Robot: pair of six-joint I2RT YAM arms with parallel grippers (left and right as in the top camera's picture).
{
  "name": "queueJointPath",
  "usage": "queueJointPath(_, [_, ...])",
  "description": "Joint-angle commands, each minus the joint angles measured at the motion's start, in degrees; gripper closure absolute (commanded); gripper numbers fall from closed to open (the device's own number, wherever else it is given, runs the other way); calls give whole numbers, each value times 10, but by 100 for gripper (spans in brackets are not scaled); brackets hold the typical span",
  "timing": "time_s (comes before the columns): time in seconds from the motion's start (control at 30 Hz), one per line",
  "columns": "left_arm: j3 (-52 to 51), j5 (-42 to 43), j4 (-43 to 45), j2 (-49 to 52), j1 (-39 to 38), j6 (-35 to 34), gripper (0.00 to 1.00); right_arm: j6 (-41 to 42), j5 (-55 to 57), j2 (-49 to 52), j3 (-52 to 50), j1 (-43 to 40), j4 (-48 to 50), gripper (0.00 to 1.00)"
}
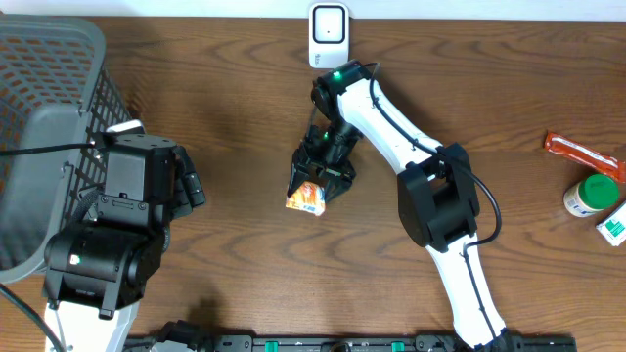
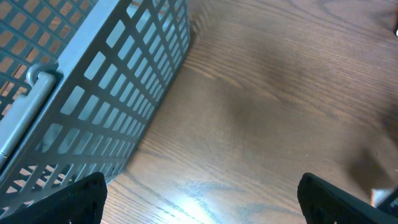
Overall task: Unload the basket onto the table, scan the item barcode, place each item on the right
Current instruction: 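Lift tissue pack with right gripper and carry it to scanner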
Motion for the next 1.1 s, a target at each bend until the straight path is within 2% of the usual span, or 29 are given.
queueJointPath(0.0, [5,-2,-2,0,0,-5,2,-32,-1,-17,-3,-4,46,39])
queueJointPath(0.07, [5,-2,-2,0,0,-6,2,-28,17,-17,-3,-3,106,38])
queueJointPath(0.17, [5,-2,-2,0,0,-6,2,0,71,-17,-3,5,200,42])
queueJointPath(0.27, [5,-2,-2,0,0,-5,2,26,125,-18,0,17,252,44])
queueJointPath(0.5, [5,-2,-2,0,0,-6,2,53,299,-23,32,27,226,46])
queueJointPath(0.73, [5,-2,-2,0,0,-6,2,52,445,-34,99,23,253,42])
queueJointPath(0.87, [5,-2,-2,0,0,-6,2,30,543,-34,121,23,315,36])
queueJointPath(1.07, [5,-2,-2,0,0,-5,2,-43,597,-33,114,13,427,34])
